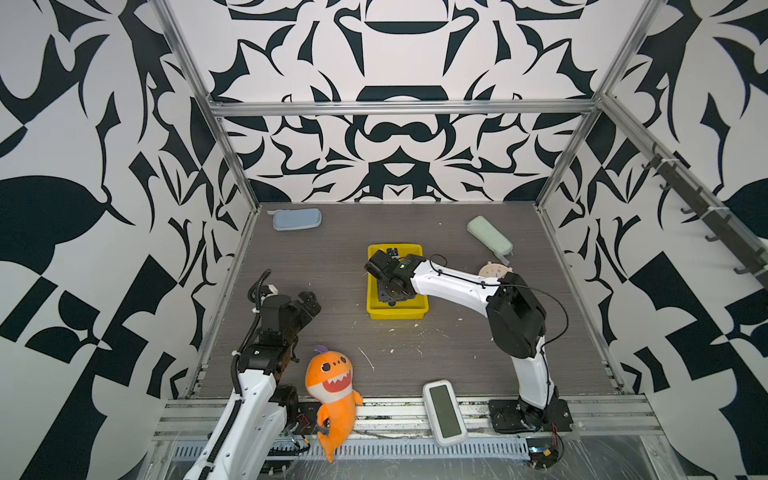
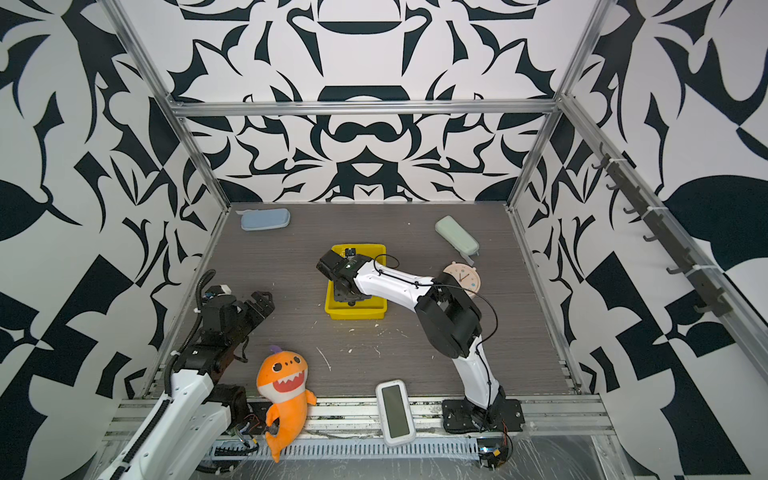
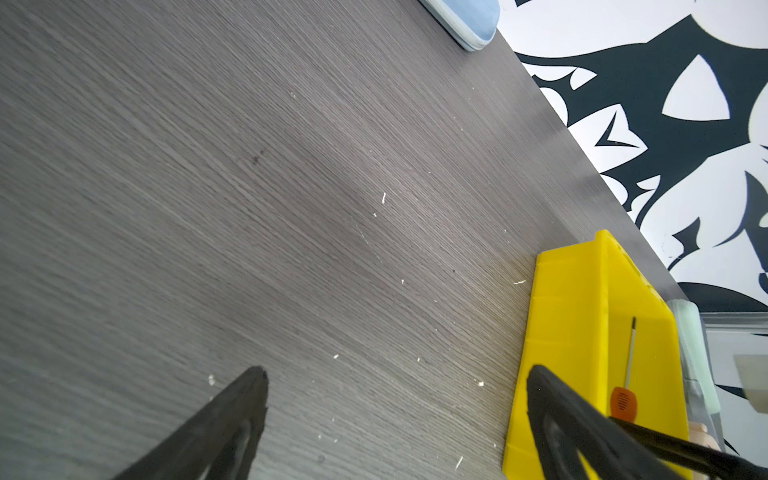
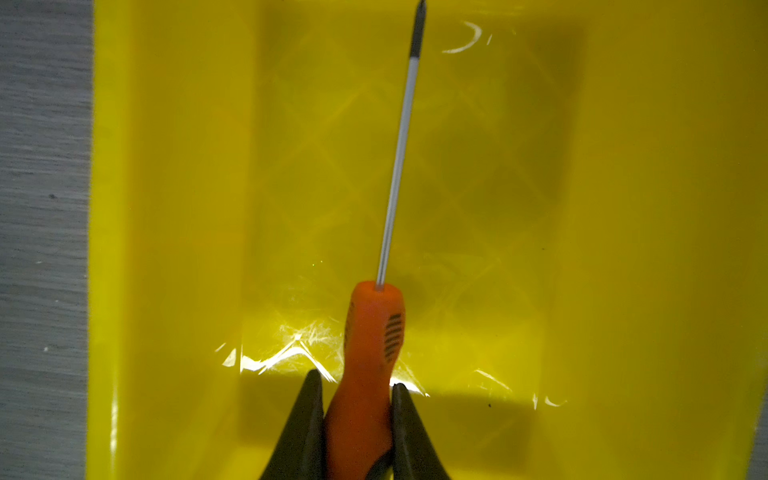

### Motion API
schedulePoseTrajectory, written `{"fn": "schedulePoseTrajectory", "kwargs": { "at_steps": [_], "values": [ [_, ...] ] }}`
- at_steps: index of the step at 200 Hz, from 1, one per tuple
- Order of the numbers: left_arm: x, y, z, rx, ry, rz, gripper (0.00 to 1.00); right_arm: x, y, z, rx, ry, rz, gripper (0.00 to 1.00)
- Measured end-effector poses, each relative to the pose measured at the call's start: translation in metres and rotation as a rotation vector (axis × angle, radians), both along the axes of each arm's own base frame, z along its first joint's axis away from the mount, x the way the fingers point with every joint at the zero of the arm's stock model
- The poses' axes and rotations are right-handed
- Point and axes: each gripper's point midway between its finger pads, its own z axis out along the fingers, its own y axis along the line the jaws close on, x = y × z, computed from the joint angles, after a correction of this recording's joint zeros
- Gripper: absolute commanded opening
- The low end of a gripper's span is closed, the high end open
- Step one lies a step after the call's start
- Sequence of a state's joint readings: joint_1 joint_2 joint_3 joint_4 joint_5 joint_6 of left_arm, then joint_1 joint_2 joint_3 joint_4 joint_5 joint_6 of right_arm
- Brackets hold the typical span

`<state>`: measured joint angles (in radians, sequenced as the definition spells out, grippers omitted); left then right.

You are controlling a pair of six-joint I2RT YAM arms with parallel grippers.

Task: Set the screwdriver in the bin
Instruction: 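Lift the screwdriver with the right gripper and release it into the yellow bin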

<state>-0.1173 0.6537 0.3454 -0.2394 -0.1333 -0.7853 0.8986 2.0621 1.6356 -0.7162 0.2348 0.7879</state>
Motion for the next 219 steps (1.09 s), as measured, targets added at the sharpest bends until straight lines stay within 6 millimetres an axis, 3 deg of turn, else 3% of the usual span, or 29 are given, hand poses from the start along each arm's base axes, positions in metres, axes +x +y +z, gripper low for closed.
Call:
{"fn": "schedulePoseTrajectory", "kwargs": {
  "at_steps": [35, 105, 149, 177, 219],
  "values": [
    [0.000, -0.001, 0.000, -0.002, 0.001, -0.003, 1.00, -0.001, -0.002, -0.002, -0.010, 0.009, -0.002, 0.19],
    [0.000, -0.001, -0.005, 0.000, 0.020, -0.003, 1.00, 0.000, 0.005, 0.005, 0.002, 0.016, 0.012, 0.37],
    [0.000, -0.001, -0.009, 0.000, 0.039, -0.001, 1.00, 0.000, 0.003, 0.015, -0.005, 0.003, 0.036, 0.38],
    [0.000, -0.001, -0.009, -0.002, 0.039, 0.001, 1.00, 0.003, -0.008, 0.045, -0.020, -0.061, 0.042, 0.39],
    [-0.001, 0.000, -0.009, -0.007, 0.040, 0.011, 0.99, 0.009, -0.042, 0.122, -0.044, -0.262, 0.026, 0.39]
  ]
}}
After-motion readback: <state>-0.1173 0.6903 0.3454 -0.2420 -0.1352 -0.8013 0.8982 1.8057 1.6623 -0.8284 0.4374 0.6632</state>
